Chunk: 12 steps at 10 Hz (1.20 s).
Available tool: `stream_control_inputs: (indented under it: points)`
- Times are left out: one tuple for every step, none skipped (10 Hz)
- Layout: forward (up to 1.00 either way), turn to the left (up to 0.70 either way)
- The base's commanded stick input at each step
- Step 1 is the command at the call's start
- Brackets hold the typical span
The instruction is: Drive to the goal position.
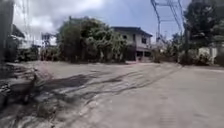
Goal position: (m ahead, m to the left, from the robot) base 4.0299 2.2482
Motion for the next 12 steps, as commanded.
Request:
stream_control_inputs:
  points:
    - [1.00, 0.00]
    - [1.00, 0.00]
    - [1.00, 0.00]
    - [1.00, 0.02]
    - [1.00, 0.05]
    - [1.00, 0.11]
    - [1.00, 0.35]
    - [1.00, 0.38]
    - [1.00, 0.38]
    - [1.00, 0.38]
    - [1.00, 0.38]
    - [1.00, 0.37]
